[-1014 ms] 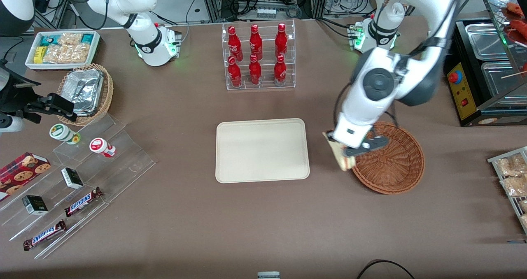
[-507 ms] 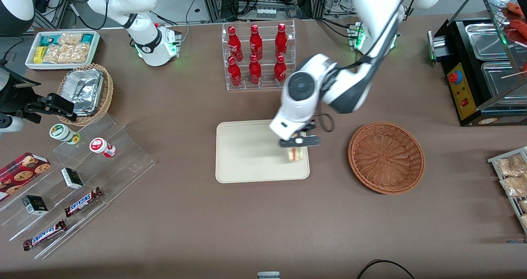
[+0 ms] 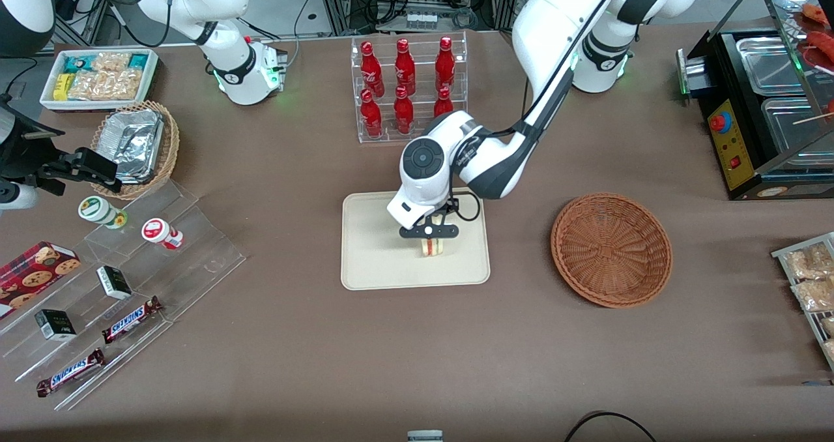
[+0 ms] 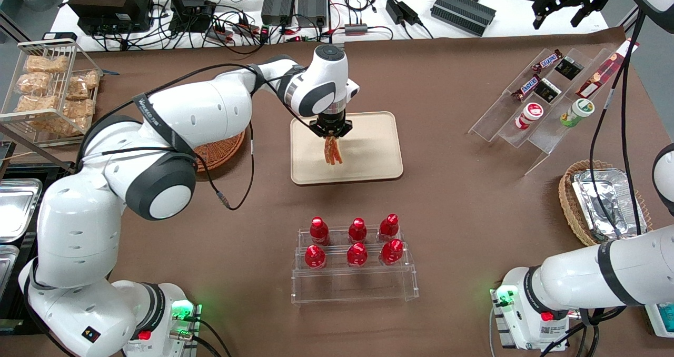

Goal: Place sandwich from basket to tray
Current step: 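Carry the sandwich over the cream tray and lower it upright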

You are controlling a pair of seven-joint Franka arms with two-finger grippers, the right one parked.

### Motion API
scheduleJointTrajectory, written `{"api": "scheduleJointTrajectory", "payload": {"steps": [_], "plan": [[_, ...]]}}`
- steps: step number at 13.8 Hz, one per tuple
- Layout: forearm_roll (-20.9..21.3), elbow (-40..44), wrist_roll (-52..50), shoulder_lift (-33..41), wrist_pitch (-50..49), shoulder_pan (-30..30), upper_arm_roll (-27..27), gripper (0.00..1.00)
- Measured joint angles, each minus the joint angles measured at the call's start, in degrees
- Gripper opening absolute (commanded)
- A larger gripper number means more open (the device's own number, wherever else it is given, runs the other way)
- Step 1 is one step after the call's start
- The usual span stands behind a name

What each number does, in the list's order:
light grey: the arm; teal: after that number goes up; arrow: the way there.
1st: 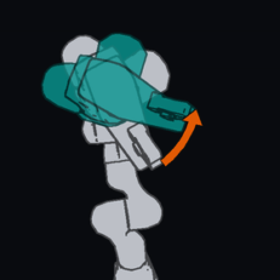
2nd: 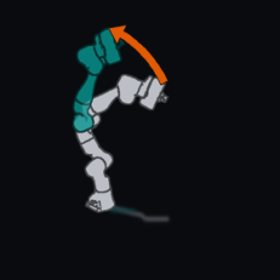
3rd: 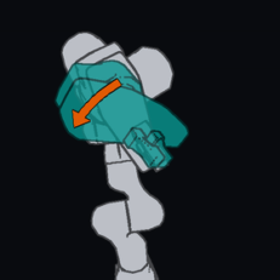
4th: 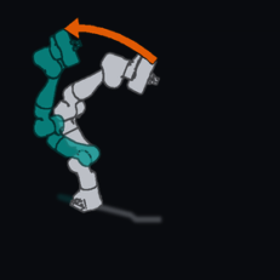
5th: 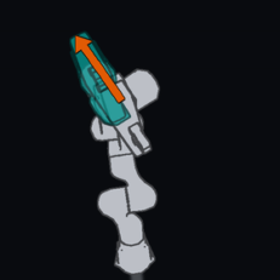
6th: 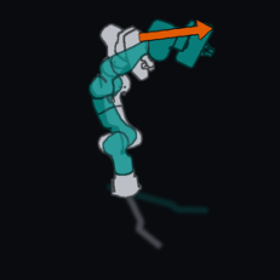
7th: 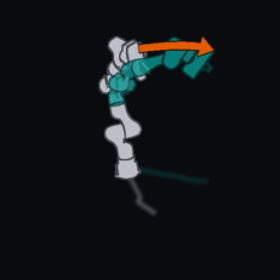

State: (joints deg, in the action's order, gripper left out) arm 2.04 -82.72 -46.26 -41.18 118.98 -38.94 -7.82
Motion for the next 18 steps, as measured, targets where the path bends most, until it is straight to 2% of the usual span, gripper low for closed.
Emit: {"api": "scheduleJointTrajectory", "payload": {"steps": [8,12,13,14,15,18], "plan": [[0.28,0.66,-0.73,-1.97,0.31,-3.61,0.03,0.02],[3.38,0.67,-1.01,-3.11,1.33,-3.61,0.41,0.02],[3.59,0.67,-1.34,-3.41,1.79,-3.62,0.42,0.08],[3.66,0.67,-1.51,-3.52,1.92,-3.65,0.41,0.50],[3.76,0.69,-1.72,-3.52,1.92,-3.68,0.41,0.97],[3.88,0.75,-2.72,-3.53,2.05,-3.69,0.42,1.00]]}}
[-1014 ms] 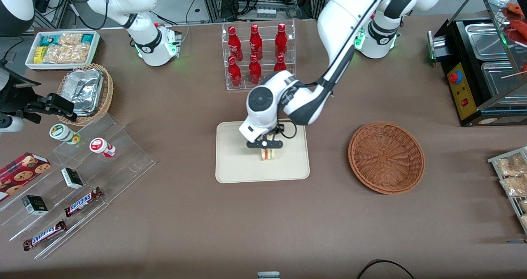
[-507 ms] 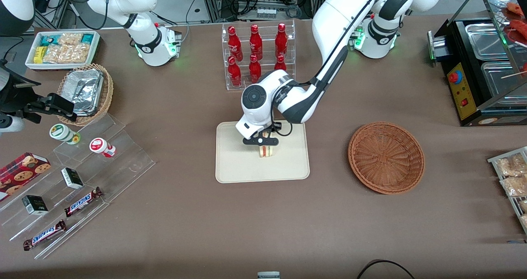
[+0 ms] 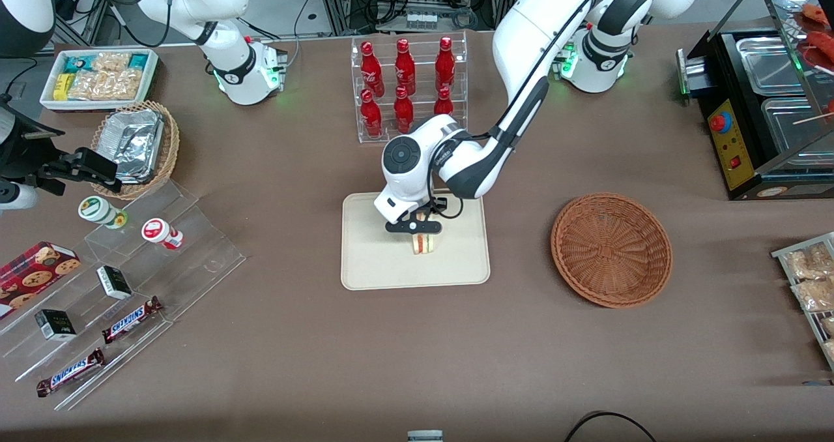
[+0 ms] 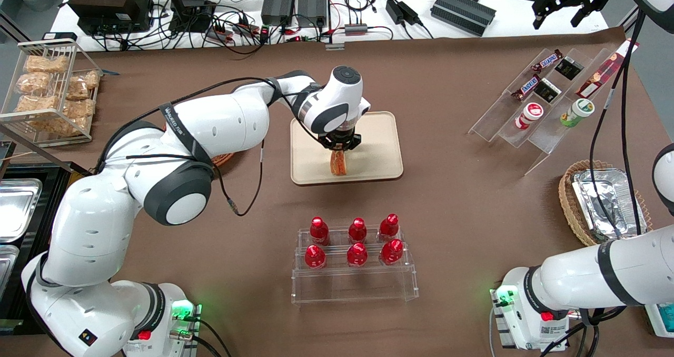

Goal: Place sandwich from basket to tray
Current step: 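Carry the sandwich over the cream tray and lower it upright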

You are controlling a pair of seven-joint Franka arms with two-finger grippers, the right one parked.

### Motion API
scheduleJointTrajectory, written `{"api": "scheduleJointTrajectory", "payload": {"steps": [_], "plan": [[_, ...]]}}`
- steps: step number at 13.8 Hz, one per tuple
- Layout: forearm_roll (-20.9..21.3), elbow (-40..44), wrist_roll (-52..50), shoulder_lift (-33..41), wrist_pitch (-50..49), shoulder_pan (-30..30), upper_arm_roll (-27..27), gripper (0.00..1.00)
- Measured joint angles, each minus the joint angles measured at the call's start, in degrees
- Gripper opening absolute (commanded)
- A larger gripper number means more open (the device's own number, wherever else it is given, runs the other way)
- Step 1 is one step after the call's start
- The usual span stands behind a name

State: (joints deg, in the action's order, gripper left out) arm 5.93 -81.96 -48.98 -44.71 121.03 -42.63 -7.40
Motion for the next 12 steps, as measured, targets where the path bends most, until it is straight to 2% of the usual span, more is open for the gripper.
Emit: {"api": "scheduleJointTrajectory", "payload": {"steps": [4,12], "plan": [[0.13,1.57,-1.44,1.10,-0.37,0.14,0.26,1.00],[0.04,2.32,-3.12,14.45,-12.80,0.30,6.84,1.00]]}}
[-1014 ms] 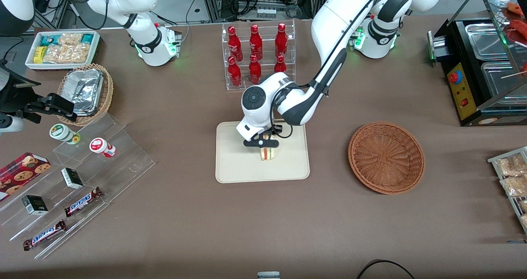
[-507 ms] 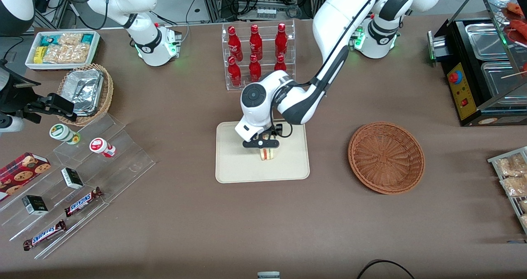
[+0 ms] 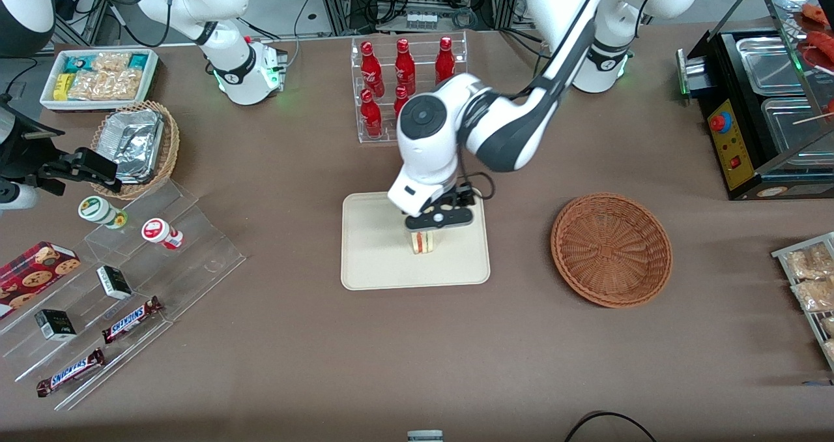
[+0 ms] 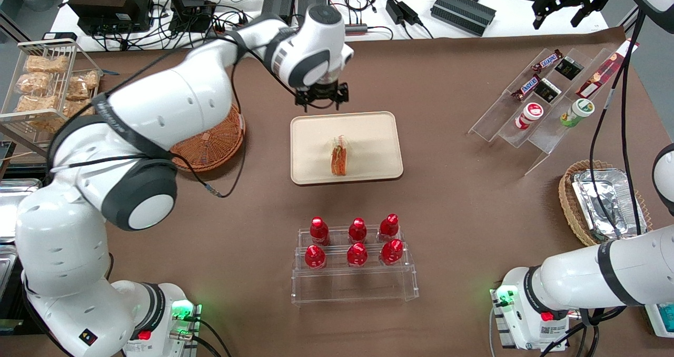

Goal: Place sandwich from basket to tray
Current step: 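Carry the sandwich over the cream tray and lower it upright, then open the left gripper to release the sandwich on the tray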

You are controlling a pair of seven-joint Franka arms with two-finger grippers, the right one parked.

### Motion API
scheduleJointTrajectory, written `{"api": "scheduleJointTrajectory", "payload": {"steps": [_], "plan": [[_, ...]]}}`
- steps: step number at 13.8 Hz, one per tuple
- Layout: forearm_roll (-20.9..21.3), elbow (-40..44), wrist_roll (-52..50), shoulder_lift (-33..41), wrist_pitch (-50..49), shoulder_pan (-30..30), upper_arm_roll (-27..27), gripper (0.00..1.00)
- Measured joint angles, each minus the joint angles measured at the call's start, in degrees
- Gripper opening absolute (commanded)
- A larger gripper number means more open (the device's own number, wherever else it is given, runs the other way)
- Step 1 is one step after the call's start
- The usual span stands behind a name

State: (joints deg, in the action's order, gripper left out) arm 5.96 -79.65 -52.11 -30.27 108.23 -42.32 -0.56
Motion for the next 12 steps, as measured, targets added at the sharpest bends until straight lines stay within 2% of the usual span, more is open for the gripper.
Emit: {"api": "scheduleJointTrajectory", "payload": {"steps": [3,8,12], "plan": [[-0.77,-2.30,1.78,5.77,-2.82,0.03,4.58,1.00],[-6.12,-5.25,16.93,14.01,-10.59,0.29,16.03,1.00],[-6.67,-5.77,27.41,17.81,-14.76,0.42,23.85,1.00]]}}
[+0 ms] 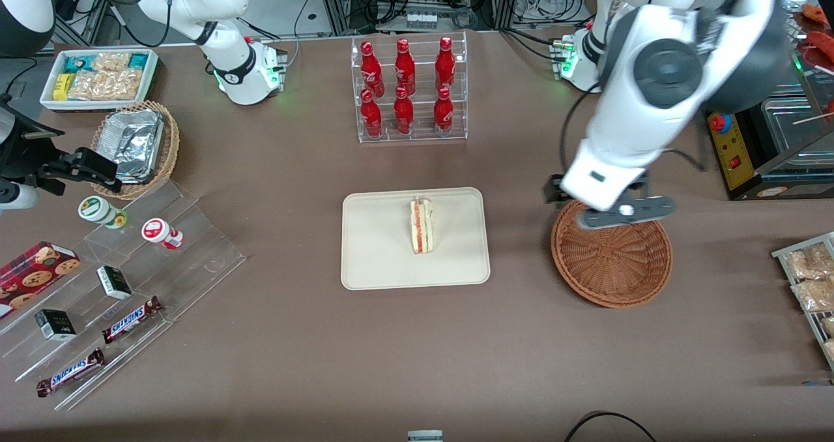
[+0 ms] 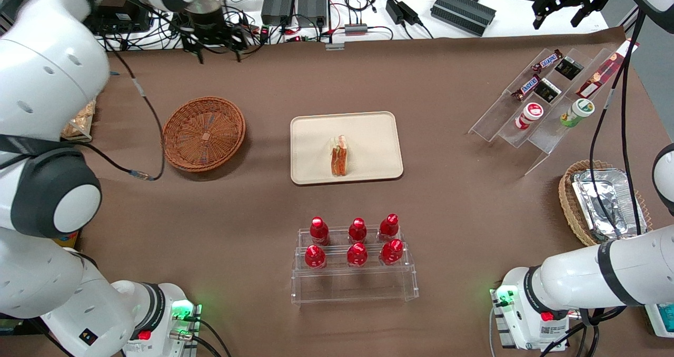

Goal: Place sandwich from basket to tray

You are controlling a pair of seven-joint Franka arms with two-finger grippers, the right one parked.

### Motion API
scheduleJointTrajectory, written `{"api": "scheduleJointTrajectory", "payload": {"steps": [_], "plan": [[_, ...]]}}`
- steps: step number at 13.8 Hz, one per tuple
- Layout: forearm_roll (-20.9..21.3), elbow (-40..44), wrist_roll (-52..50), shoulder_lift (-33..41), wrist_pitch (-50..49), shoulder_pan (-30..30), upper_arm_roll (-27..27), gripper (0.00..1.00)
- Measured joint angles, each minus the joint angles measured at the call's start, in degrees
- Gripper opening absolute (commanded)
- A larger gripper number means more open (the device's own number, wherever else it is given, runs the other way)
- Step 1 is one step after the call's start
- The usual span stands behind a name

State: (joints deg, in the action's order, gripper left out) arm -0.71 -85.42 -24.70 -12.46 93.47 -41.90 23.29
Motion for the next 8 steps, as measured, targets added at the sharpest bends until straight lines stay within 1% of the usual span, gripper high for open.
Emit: {"api": "scheduleJointTrajectory", "payload": {"steps": [4,8], "plan": [[-1.65,-0.06,11.35,2.71,-4.09,0.16,8.65,1.00],[-1.74,-0.15,14.10,6.14,-6.42,0.19,12.80,1.00]]}}
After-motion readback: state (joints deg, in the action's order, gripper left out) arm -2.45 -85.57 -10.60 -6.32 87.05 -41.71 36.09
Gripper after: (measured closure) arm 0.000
